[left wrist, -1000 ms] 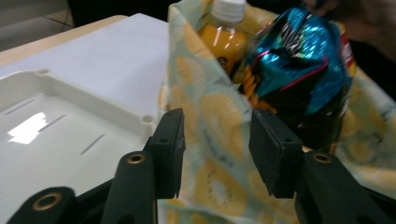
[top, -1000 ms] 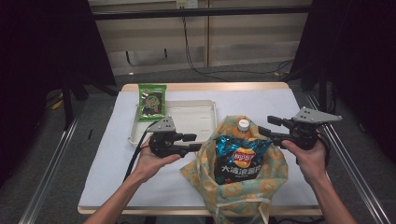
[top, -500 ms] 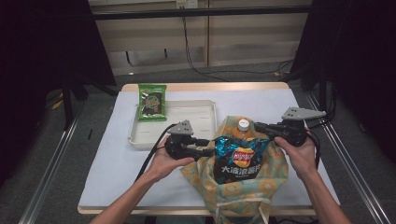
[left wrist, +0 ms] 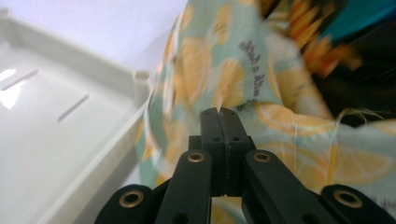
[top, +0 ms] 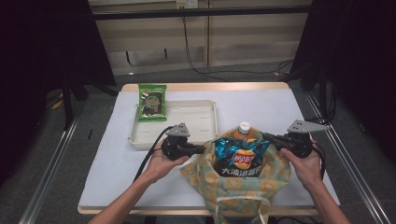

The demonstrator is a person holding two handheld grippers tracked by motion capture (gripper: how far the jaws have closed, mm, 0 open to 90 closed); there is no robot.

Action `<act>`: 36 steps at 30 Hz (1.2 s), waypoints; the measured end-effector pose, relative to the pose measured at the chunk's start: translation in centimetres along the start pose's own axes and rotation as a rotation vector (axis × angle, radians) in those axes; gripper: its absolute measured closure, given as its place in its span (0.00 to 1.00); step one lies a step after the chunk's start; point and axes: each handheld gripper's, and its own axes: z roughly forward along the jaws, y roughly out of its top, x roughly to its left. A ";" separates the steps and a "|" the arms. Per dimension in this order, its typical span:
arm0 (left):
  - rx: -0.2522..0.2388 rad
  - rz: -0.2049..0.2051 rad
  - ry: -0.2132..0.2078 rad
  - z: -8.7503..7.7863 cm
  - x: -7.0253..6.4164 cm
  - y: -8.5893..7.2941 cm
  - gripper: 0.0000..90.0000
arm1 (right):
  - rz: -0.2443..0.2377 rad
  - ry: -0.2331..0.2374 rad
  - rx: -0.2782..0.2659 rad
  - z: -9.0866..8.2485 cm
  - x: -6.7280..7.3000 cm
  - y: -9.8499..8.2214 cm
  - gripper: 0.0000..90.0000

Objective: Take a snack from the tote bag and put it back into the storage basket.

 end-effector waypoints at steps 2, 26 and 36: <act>0.017 -0.006 0.004 -0.1 0.0 -0.5 1.00 | 0.004 0.011 -0.012 0.0 0.1 -0.5 1.00; -0.224 -0.024 -0.071 -1.7 -0.9 2.5 0.63 | -0.025 0.025 -0.063 2.1 0.5 0.2 1.00; -0.126 0.012 -0.075 0.8 -1.7 2.6 0.69 | -0.026 0.044 -0.071 2.4 0.8 0.5 0.96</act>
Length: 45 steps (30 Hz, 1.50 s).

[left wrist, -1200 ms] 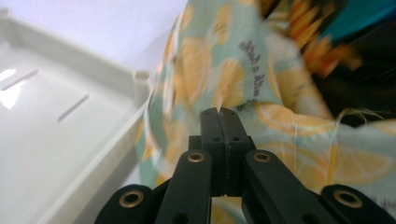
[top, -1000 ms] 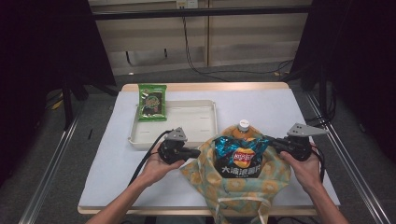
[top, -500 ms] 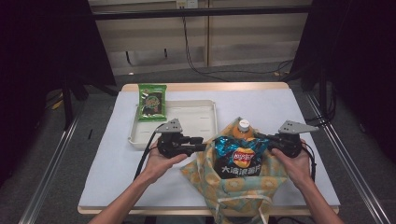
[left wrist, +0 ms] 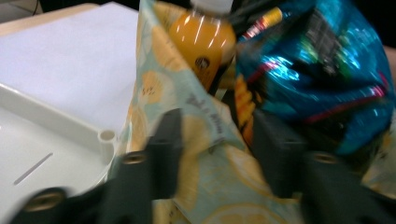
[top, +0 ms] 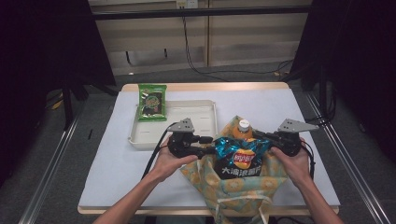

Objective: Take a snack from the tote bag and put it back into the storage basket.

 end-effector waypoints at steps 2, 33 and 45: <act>0.023 0.003 0.015 0.3 0.1 -0.4 0.93 | 0.001 0.004 -0.003 -0.2 -0.1 -0.1 0.91; 0.189 -0.036 0.121 1.1 2.6 -5.0 1.00 | 0.035 -0.094 0.136 -1.6 -0.9 -5.0 0.99; 0.125 -0.079 0.076 -0.2 2.9 -5.4 0.93 | 0.054 -0.087 0.096 -2.5 -0.5 -5.4 0.82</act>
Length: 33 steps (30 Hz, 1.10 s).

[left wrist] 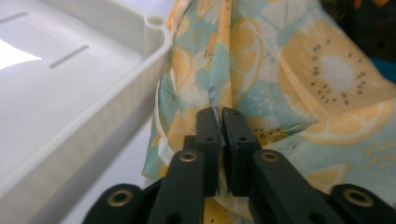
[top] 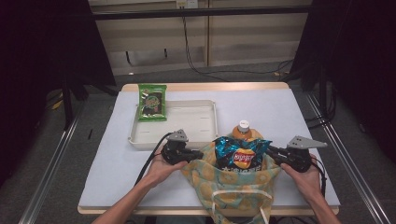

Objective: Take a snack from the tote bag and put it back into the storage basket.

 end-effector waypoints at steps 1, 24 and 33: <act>-0.012 -0.004 0.007 -0.3 0.0 0.1 0.89 | 0.004 -0.003 -0.016 -0.3 0.0 0.1 0.78; -0.186 0.055 -0.004 -3.7 -2.6 2.2 0.45 | 0.044 -0.056 -0.175 -4.9 2.6 1.4 0.11; -0.216 0.094 -0.052 -4.2 -4.3 3.1 0.40 | 0.033 -0.032 -0.168 -5.9 5.1 0.2 0.09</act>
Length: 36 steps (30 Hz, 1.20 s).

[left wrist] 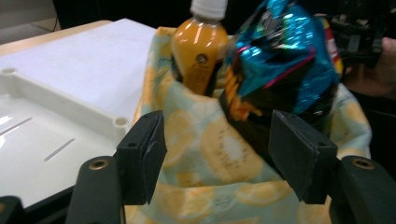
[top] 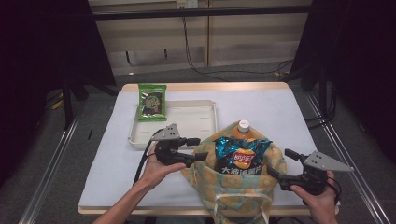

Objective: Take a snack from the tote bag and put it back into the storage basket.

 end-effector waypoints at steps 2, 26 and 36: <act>-0.004 0.013 -0.021 0.2 -0.5 0.3 0.39 | -0.003 0.009 -0.009 -0.2 0.2 -0.3 0.09; -0.002 0.014 -0.138 4.5 -2.0 4.8 0.20 | -0.009 0.013 0.005 -0.3 0.1 -1.0 0.09; 0.064 0.022 -0.166 6.2 -2.2 4.1 0.20 | -0.011 0.015 0.003 -0.4 0.1 -1.0 0.09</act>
